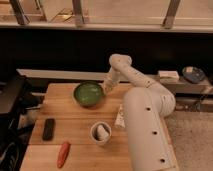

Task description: Push the ceramic bowl across the table

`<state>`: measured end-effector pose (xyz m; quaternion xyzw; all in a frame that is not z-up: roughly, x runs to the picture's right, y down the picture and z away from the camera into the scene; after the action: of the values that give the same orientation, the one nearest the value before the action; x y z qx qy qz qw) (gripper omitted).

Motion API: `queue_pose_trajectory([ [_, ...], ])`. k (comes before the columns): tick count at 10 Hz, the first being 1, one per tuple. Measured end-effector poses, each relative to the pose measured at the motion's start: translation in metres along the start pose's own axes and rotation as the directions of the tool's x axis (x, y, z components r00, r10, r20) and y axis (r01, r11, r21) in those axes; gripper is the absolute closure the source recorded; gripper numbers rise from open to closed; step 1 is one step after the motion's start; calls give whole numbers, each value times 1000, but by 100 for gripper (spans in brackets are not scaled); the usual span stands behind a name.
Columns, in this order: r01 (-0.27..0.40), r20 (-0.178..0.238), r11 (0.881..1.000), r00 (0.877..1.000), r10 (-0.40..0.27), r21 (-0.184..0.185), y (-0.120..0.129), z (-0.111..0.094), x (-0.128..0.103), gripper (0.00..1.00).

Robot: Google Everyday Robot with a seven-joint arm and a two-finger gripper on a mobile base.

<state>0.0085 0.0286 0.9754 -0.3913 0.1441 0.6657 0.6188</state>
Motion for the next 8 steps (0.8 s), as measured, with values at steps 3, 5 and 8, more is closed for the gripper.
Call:
queue_pose_trajectory([
  [3,56,-19,998,998,-57,-35,31,10,-3,100],
  [5,118,-41,990,992,-121,-78,67,21,-1,100],
  [8,203,-65,972,975,-212,-121,108,30,4,100],
])
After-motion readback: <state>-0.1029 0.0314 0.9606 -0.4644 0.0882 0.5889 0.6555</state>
